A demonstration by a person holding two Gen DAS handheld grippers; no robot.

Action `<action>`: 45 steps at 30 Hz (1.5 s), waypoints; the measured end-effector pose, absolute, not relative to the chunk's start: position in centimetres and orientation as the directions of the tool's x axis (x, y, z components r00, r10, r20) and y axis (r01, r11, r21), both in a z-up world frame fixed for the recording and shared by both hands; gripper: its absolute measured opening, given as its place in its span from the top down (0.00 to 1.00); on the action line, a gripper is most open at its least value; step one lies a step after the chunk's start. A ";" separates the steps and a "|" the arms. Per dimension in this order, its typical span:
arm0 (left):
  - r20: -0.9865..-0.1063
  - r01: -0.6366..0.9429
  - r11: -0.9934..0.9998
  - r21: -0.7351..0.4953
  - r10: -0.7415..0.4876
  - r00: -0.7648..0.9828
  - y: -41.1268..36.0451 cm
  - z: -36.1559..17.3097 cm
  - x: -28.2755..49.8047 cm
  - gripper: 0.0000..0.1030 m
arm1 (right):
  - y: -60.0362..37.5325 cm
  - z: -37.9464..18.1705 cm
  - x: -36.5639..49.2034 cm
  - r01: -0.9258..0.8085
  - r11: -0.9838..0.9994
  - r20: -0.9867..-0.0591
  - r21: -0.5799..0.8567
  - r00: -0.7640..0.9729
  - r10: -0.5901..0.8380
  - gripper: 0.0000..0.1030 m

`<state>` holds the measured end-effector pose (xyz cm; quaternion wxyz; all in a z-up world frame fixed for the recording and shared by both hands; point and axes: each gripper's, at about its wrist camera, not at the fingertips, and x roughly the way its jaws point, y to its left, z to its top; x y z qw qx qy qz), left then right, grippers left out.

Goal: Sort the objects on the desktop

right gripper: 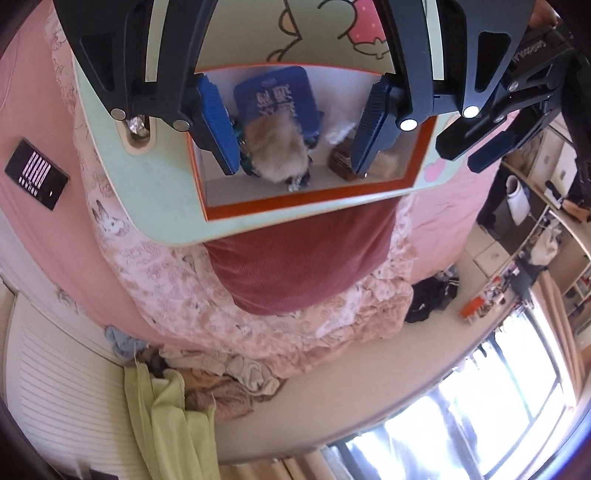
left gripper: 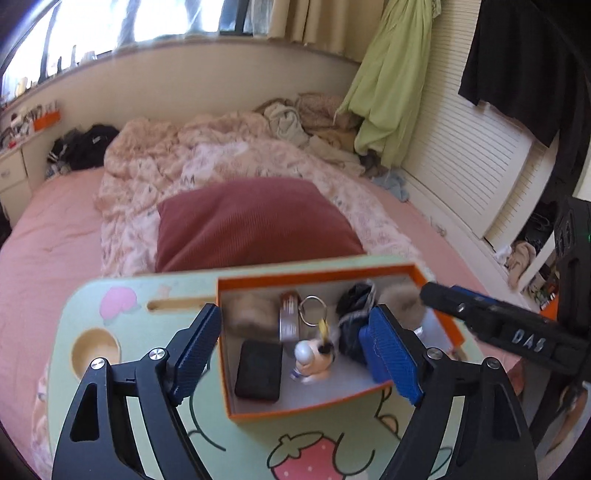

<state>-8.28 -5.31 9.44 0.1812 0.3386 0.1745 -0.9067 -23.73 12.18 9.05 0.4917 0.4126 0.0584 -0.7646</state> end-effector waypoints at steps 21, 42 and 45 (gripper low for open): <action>-0.804 0.731 -0.679 -0.064 -0.399 -0.441 -13.8 1.8 -1.8 0.17 | 7.8 4.7 -14.9 0.873 -0.476 -0.753 0.102 -0.245 -0.611 0.35; -0.791 0.596 -0.799 -0.075 -0.316 -0.523 -1.6 0.6 0.5 0.13 | 13.5 1.1 -13.4 0.881 -0.472 -0.817 0.009 -0.266 -0.512 0.24; -0.820 0.602 -0.799 0.003 -0.346 -0.456 -1.1 -0.7 -1.0 0.10 | 12.6 -0.4 -14.2 0.871 -0.491 -0.857 -0.007 -0.259 -0.446 0.20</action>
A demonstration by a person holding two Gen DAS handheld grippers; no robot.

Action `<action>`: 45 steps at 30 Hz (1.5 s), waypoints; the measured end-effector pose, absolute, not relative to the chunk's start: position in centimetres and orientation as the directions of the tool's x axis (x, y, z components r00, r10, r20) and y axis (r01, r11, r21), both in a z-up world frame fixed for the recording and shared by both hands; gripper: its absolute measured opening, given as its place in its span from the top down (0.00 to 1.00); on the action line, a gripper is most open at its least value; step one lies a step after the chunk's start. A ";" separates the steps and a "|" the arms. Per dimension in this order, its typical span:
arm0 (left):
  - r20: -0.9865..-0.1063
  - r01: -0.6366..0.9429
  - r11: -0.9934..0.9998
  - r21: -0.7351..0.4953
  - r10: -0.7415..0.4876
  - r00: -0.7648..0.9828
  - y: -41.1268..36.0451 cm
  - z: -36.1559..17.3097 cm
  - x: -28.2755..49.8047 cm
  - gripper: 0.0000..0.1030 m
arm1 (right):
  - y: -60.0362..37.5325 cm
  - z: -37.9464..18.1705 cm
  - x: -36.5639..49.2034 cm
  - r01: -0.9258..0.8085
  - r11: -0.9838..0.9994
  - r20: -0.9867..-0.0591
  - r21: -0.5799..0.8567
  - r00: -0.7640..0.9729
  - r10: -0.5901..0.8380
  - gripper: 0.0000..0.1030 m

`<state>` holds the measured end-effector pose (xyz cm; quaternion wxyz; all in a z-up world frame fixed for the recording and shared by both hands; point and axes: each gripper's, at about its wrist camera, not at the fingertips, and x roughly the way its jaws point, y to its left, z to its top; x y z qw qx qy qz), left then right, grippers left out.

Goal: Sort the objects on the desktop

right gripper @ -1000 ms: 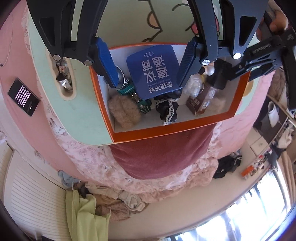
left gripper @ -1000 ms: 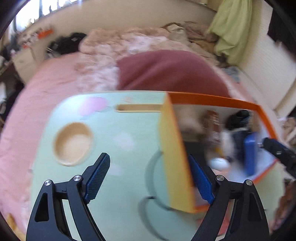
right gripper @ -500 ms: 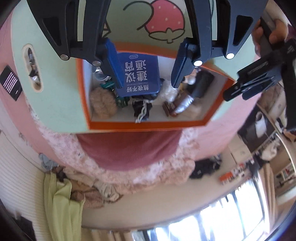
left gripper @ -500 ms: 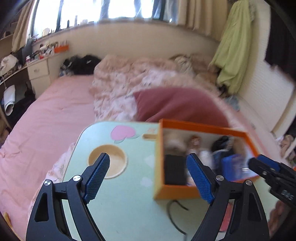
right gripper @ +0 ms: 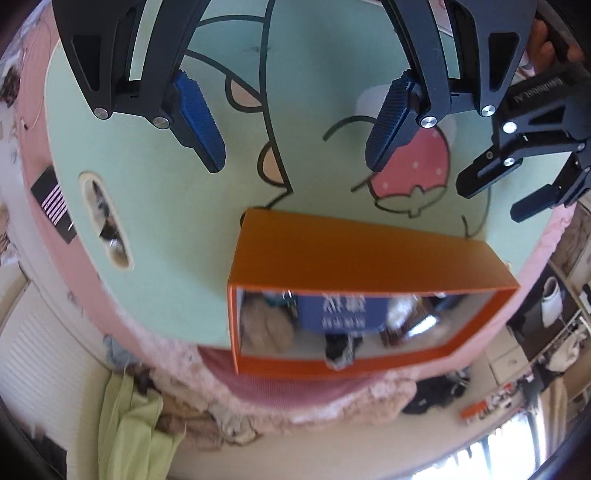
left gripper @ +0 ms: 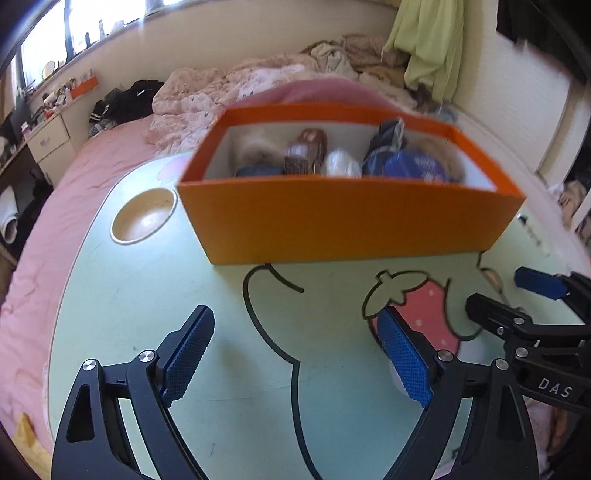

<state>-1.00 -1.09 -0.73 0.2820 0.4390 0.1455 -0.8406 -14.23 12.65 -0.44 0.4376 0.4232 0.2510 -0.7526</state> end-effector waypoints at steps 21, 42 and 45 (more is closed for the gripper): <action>-0.814 0.647 -0.762 -0.022 -0.362 -0.454 -1.7 -1.0 0.2 0.00 | 12.2 -1.0 -15.7 0.874 -0.485 -0.844 -0.023 -0.277 -0.460 0.00; -0.824 0.631 -0.776 -0.027 -0.341 -0.454 -1.9 -0.7 -1.0 0.00 | 11.6 -0.8 -16.0 0.872 -0.489 -0.835 -0.026 -0.288 -0.469 0.00; -0.823 0.629 -0.777 -0.021 -0.343 -0.452 -1.6 -0.6 -1.1 0.00 | 11.6 -0.7 -16.1 0.872 -0.489 -0.833 -0.021 -0.286 -0.474 0.00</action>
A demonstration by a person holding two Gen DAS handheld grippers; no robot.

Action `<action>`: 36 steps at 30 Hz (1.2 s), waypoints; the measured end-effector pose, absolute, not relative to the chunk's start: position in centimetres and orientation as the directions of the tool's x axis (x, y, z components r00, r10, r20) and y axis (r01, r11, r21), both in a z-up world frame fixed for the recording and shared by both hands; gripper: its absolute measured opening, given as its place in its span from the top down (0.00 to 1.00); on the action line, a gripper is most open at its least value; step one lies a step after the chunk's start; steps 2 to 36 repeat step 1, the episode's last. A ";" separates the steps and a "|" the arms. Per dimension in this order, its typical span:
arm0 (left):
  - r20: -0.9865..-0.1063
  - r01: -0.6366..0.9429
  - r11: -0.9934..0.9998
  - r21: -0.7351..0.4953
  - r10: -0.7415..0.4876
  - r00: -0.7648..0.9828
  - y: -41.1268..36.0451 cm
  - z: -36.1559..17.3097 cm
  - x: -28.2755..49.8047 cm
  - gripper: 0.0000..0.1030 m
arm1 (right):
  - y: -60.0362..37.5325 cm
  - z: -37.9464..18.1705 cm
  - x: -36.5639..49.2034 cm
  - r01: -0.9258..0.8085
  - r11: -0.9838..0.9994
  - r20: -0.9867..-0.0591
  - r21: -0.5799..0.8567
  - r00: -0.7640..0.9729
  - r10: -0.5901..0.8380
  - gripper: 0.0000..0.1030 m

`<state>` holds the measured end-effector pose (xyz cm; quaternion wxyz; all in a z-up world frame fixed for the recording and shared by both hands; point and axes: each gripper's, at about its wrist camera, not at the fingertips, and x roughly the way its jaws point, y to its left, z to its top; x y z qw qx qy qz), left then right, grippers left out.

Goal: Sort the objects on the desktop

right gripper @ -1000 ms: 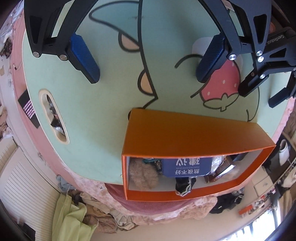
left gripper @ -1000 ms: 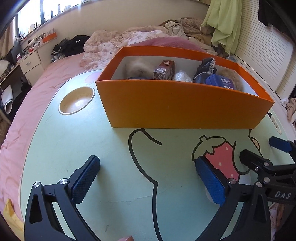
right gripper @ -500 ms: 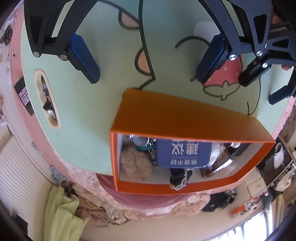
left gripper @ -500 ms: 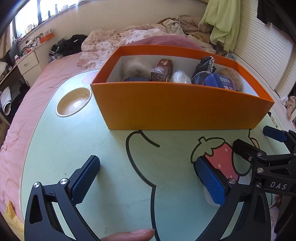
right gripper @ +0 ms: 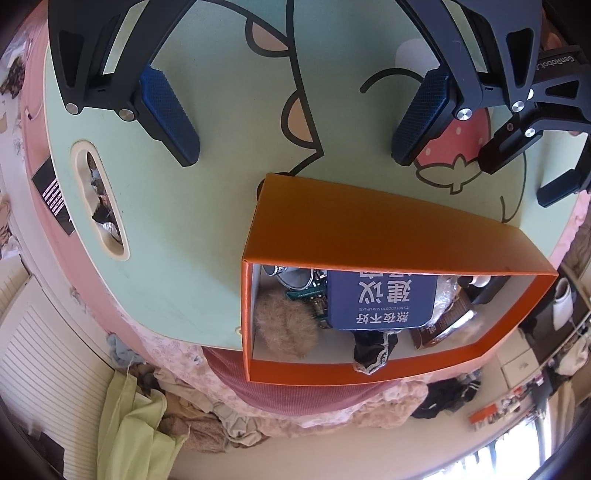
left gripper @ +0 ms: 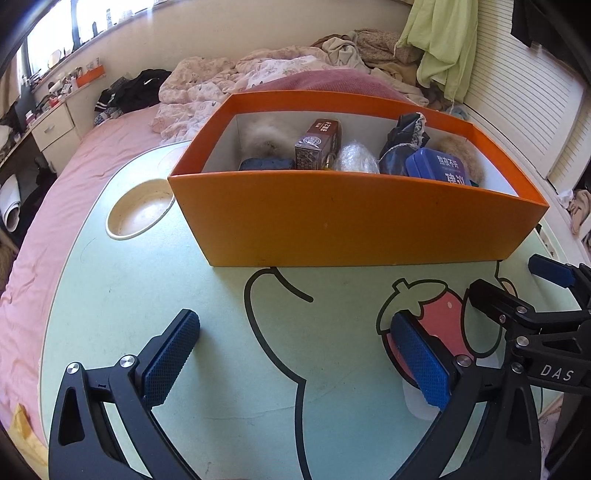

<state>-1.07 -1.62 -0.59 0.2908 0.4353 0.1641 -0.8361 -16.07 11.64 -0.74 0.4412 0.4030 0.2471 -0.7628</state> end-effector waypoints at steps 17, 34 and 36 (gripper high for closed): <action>-0.822 0.625 -0.780 -0.019 -0.344 -0.453 -1.5 -0.5 -1.0 0.00 | 11.6 -0.8 -16.1 0.872 -0.489 -0.833 -0.021 -0.286 -0.473 0.00; -0.822 0.625 -0.780 -0.019 -0.344 -0.453 -1.5 -0.5 -1.0 0.00 | 11.6 -0.8 -16.1 0.872 -0.489 -0.833 -0.021 -0.286 -0.473 0.00; -0.822 0.625 -0.780 -0.019 -0.344 -0.453 -1.5 -0.5 -1.0 0.00 | 11.6 -0.8 -16.1 0.872 -0.489 -0.833 -0.021 -0.286 -0.473 0.00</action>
